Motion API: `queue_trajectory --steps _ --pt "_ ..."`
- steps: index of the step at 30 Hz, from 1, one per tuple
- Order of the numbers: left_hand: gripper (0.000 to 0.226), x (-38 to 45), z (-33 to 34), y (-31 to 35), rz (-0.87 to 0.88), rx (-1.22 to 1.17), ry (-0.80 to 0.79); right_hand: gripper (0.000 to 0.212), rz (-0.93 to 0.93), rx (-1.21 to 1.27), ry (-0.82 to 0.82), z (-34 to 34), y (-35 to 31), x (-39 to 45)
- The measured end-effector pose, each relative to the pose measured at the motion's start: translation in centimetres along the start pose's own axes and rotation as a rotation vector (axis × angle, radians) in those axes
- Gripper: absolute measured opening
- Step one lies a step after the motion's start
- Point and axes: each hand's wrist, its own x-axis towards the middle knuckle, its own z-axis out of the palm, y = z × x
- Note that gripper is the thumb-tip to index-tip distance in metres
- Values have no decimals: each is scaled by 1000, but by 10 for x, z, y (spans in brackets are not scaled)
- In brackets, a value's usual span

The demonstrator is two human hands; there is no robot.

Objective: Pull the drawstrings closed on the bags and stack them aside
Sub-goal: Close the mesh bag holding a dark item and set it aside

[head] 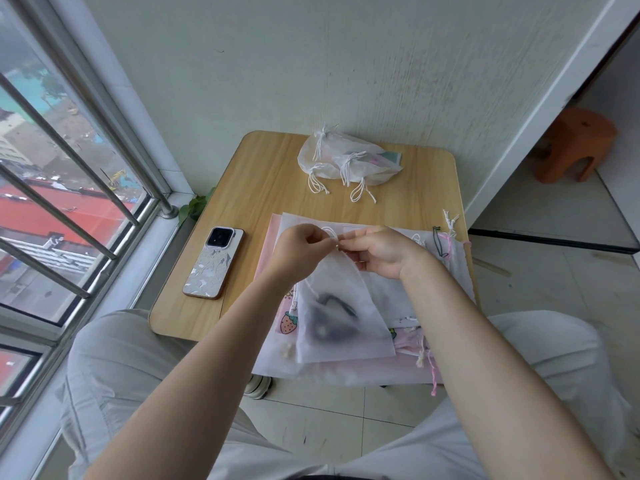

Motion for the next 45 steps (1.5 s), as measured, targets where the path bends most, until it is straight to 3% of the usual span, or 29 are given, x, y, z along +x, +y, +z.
queue_trajectory --steps 6,14,23,26,28,31,33,35,38,41,45 --pt "27 4 -12 1 -122 -73 -187 6 -90 -220 223 0 -3 -2" --pt "27 7 -27 -13 10 379 -223 8 -247 -711 468 -7 1 7" --pt "27 15 -33 -25 40 630 -191 13 -286 -857 549 -5 7 14" --pt "29 18 -35 -19 73 478 -118 9 -334 -740 487 -5 -4 11" --pt "44 20 -37 -8 92 311 -216 6 -357 -686 431 -4 -15 9" --pt "67 30 -28 11 106 474 -389 4 -392 -638 367 0 -33 9" --pt "54 43 -23 21 112 565 -348 7 -378 -604 355 0 -45 11" --pt "35 57 -25 29 126 512 -293 23 -247 -597 269 -5 -57 9" --pt "16 76 -30 37 66 280 -230 37 -6 -927 173 -23 -75 13" --pt "17 97 -33 47 -15 67 -118 18 -22 -1141 346 -38 -101 34" --pt "18 127 -33 68 -87 -290 45 16 -343 -1105 695 -33 -149 56"
